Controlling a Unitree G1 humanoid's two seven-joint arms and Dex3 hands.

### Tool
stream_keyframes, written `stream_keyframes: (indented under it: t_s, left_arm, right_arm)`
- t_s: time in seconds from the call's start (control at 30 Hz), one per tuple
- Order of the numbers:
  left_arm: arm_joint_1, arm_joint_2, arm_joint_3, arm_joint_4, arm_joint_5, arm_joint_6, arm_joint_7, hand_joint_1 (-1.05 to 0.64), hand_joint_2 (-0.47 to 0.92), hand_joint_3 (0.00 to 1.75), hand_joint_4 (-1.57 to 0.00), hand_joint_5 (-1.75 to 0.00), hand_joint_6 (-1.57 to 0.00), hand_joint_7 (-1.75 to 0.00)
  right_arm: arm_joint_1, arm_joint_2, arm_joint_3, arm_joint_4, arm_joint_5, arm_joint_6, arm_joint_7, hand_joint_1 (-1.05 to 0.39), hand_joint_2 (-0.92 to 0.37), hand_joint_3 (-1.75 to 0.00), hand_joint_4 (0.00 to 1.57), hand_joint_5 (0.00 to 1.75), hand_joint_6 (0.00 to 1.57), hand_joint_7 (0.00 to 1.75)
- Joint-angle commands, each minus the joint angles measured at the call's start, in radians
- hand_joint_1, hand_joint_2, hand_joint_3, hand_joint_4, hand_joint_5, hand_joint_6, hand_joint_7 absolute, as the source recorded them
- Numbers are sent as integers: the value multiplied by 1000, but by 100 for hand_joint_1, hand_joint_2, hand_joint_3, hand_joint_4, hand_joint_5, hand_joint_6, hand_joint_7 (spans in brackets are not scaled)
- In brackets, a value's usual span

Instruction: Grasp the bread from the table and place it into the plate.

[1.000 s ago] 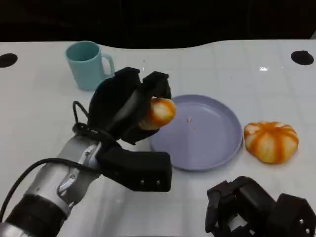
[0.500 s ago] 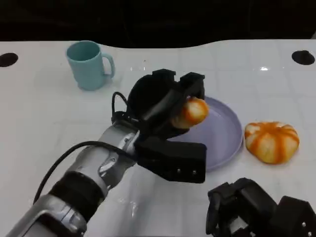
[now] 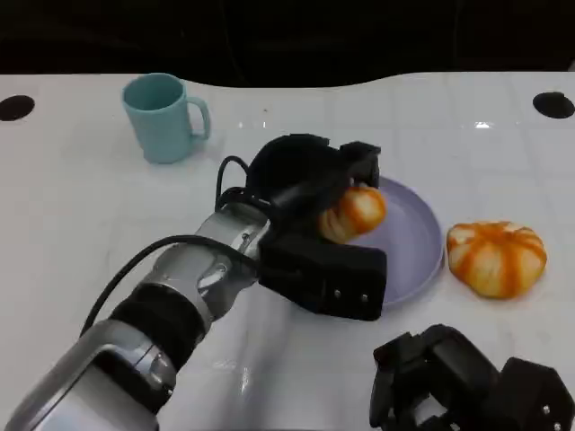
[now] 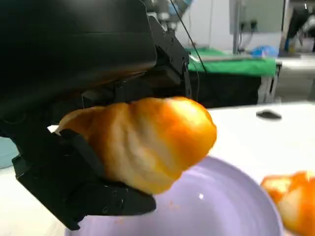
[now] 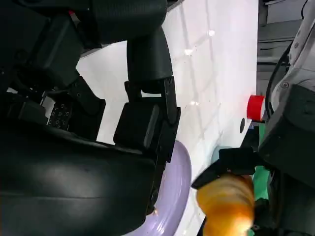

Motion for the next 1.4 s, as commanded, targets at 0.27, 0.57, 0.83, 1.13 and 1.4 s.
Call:
stream_keyframes:
  t_s: [0.27,0.57,0.83,1.13,1.4]
  left_arm:
    - [-57,53,-48,-63,27,84,-213,-83,92,22,-32,-27,-20,0]
    - [-45,77,-40,-119,11,109,-308,-94,92,25,-24,-19,-12,0]
    - [-5,99,-36,-180,3,101,-315,-95,92,26,-26,-18,-15,-1]
    - [126,176,44,-369,-88,40,-313,-84,92,30,-37,-22,-24,-5]
    - [216,223,123,-475,-150,-59,-242,-63,92,32,-66,-38,-46,-12]
  right_arm:
    - [-2,0,-6,-4,9,14,-4,-105,-12,-136,154,132,157,104]
    - [3,-5,-9,-16,4,15,-11,-105,-10,-140,154,133,157,107]
    - [-2,-16,-16,-8,9,-1,-2,-105,-10,-141,155,133,157,107]
    - [9,-11,-17,-6,24,-14,1,-105,-11,-142,155,133,157,107]
    - [15,-14,-18,-30,26,19,-3,-105,-10,-143,155,135,157,111]
